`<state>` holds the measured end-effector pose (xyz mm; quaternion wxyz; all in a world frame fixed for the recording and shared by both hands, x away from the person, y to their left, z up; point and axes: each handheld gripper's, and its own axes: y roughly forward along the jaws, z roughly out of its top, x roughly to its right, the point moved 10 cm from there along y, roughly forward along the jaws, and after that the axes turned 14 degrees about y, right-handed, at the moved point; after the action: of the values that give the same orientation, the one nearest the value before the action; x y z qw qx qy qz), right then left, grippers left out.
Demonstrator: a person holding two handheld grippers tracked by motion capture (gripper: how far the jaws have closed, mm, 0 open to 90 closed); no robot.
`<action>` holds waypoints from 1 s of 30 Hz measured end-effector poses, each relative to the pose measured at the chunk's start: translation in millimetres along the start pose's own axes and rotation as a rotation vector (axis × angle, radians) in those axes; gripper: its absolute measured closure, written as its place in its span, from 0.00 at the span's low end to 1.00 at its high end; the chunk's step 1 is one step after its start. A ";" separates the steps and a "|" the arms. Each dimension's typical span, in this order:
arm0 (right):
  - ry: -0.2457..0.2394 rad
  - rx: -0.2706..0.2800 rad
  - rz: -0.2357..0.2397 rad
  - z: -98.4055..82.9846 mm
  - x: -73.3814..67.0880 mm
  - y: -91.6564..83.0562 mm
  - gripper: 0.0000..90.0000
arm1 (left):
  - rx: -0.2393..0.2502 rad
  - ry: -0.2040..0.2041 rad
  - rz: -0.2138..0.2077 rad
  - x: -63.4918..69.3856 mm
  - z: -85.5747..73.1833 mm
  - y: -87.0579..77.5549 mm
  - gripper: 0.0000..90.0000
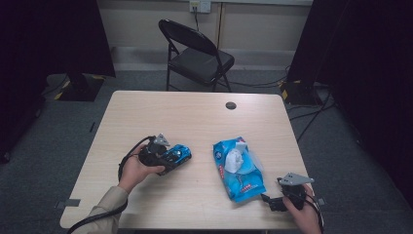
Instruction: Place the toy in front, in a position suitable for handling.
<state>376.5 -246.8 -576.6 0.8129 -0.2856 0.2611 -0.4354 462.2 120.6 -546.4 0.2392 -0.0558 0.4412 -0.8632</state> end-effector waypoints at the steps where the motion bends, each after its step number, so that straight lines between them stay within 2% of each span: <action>1: 0.000 0.000 -0.001 0.0 0.1 0.0 0.08 | 0.000 0.000 0.000 0.0 0.0 0.0 0.31; 6: 0.000 0.000 -0.001 0.0 0.1 -0.1 0.08 | 0.001 0.010 0.012 10.1 -3.3 6.0 0.31; 9: 0.001 0.000 -0.001 0.0 0.0 -0.1 0.08 | -0.019 0.023 0.020 13.1 -8.6 9.2 0.31; 10: 0.001 0.000 -0.002 -0.1 0.1 -0.1 0.08 | -0.014 0.014 0.017 14.4 -9.9 10.5 0.31; 14: 0.002 0.001 -0.002 0.0 0.0 -0.1 0.08 | -0.001 0.014 0.023 15.1 -11.5 10.5 0.31; 15: 0.003 0.001 -0.002 -0.1 -0.1 -0.1 0.08 | 0.003 0.027 0.039 14.4 -12.2 10.3 0.31; 18: 0.003 0.001 -0.003 -0.1 -0.1 -0.1 0.08 | 0.011 0.023 0.033 16.0 -12.3 10.5 0.31; 21: 0.007 0.002 -0.007 -0.3 -0.2 -0.2 0.08 | 0.028 0.031 0.053 15.1 -13.1 10.7 0.31; 23: 0.007 0.002 -0.007 -0.2 -0.2 -0.2 0.08 | 0.042 0.016 0.046 16.1 -13.9 11.4 0.30; 25: 0.010 0.002 -0.011 -0.7 -0.4 -0.7 0.08 | 0.036 0.009 0.035 17.0 -16.4 10.6 0.28; 30: 0.009 0.007 0.004 -1.0 -3.9 -1.5 0.12 | 0.029 0.006 0.042 18.2 -16.8 5.9 0.24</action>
<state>373.1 -244.4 -575.6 0.8135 -0.2804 0.2639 -0.4359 443.2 121.6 -563.2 0.2567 -0.0406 0.4305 -0.8644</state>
